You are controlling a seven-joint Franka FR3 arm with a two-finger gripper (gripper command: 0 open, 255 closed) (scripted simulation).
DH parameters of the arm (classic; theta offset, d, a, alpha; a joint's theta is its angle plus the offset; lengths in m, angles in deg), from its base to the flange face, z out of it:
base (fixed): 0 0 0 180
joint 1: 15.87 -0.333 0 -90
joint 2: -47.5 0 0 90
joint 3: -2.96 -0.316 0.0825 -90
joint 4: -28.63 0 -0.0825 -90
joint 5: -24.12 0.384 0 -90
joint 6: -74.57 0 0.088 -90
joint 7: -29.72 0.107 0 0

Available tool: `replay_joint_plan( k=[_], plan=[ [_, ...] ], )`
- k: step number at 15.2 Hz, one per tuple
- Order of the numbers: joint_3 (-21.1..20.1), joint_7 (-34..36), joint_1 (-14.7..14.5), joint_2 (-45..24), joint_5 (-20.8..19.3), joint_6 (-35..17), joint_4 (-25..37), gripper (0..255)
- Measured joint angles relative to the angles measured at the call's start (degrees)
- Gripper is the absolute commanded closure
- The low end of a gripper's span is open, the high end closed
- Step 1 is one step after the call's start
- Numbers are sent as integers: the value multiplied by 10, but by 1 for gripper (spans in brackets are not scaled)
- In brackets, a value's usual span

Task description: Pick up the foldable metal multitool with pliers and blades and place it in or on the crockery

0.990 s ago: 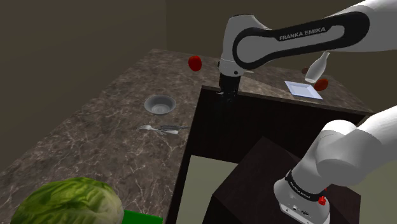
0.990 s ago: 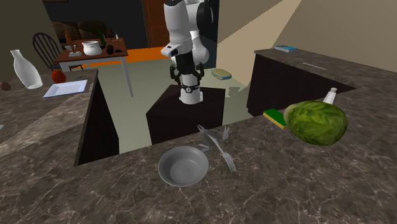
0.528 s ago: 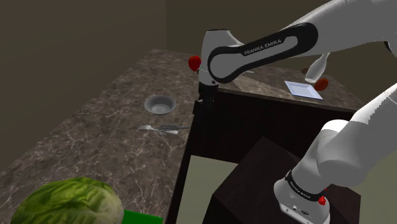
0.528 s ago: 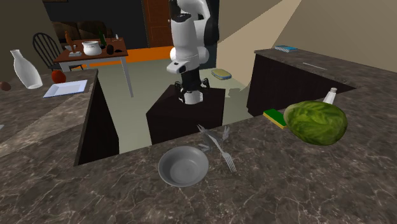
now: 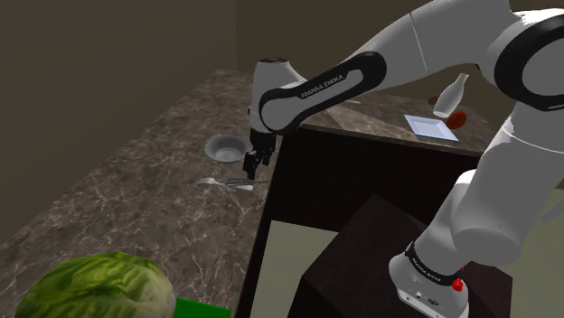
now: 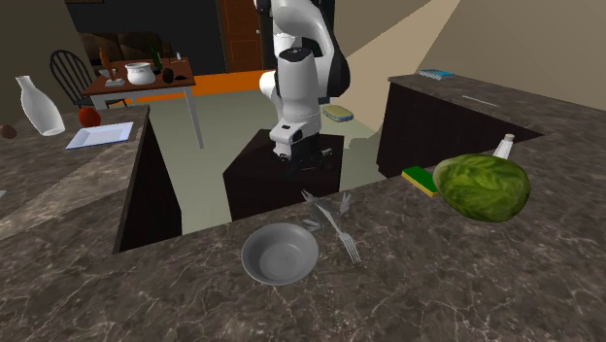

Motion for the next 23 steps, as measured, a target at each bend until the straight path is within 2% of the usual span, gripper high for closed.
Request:
replay_joint_plan(
  k=[2, 9, 16, 17, 23],
  plan=[
    [-3, 0, -5, -30, -7, -14, 23, 0],
    [-5, 1, -10, -69, -12, -63, 15, 0],
    [-5, 3, -11, -75, -13, -69, 16, 0],
    [-5, 3, -11, -75, -13, -69, 16, 255],
    [-7, 4, -13, -73, -12, -67, 19, 255]
  ],
)
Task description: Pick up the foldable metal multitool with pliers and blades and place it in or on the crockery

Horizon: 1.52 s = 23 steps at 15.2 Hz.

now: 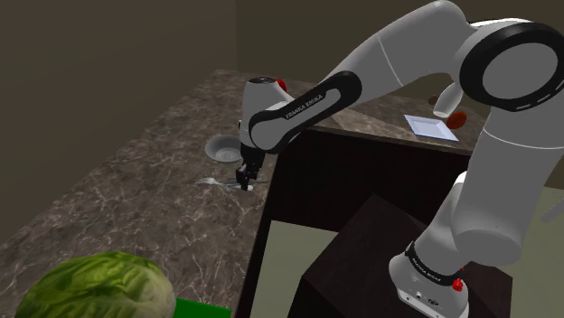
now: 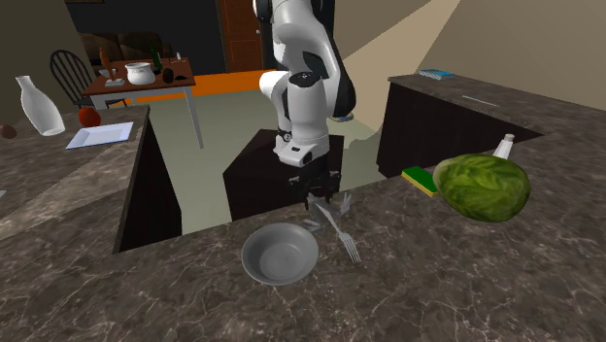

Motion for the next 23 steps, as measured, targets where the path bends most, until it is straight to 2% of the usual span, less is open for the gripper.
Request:
replay_joint_plan(
  k=[6, 23],
  plan=[
    [1, -1, 2, 5, 0, 7, 1, 255],
    [1, 6, 5, 73, 4, 125, 50, 255]
  ],
)
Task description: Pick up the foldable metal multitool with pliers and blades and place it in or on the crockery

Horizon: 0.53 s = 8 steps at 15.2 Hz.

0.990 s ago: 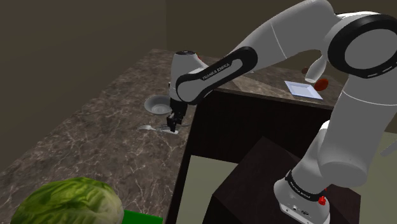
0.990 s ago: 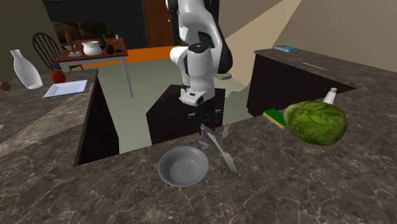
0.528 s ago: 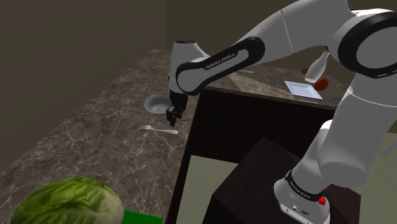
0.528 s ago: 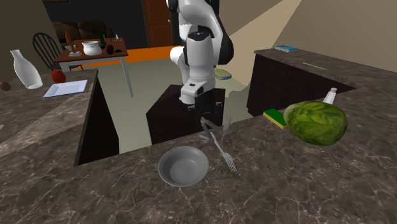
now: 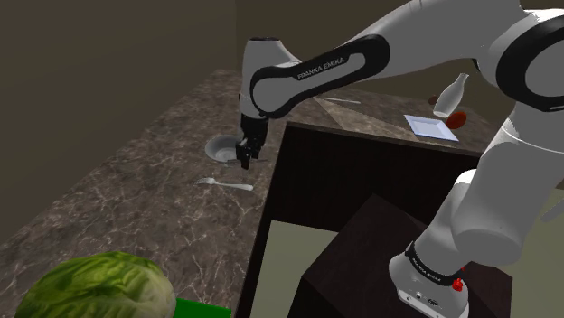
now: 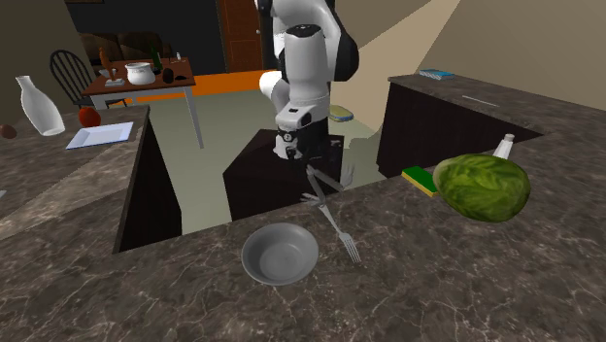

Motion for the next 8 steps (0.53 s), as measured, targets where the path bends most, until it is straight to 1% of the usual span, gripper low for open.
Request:
replay_joint_plan(
  k=[5, 8],
  plan=[
    [1, 1, 1, 14, 1, 32, 18, 255],
    [7, -9, 8, -21, -5, 46, 65, 255]
  ],
)
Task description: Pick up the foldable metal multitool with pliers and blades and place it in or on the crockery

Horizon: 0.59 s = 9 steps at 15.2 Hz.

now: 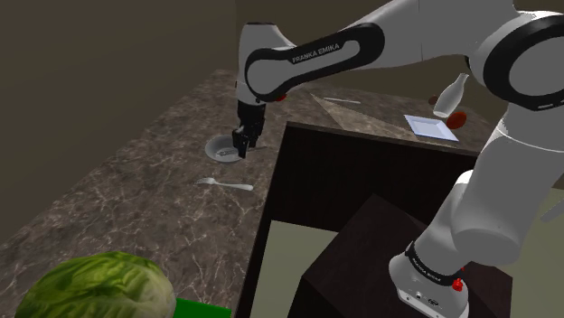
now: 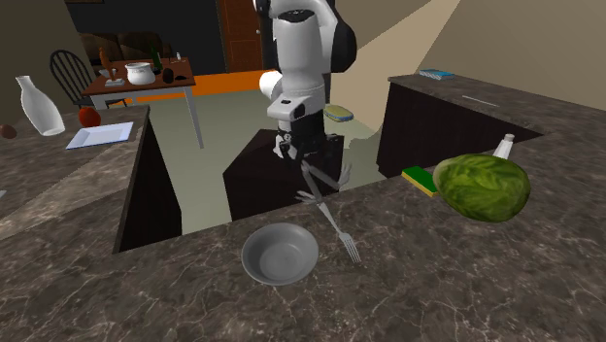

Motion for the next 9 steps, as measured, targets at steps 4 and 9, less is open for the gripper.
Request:
replay_joint_plan(
  k=[4, 9],
  plan=[
    [11, -18, 12, -75, -9, 34, 107, 255],
    [23, -39, 25, -187, -19, 95, 276, 255]
  ],
)
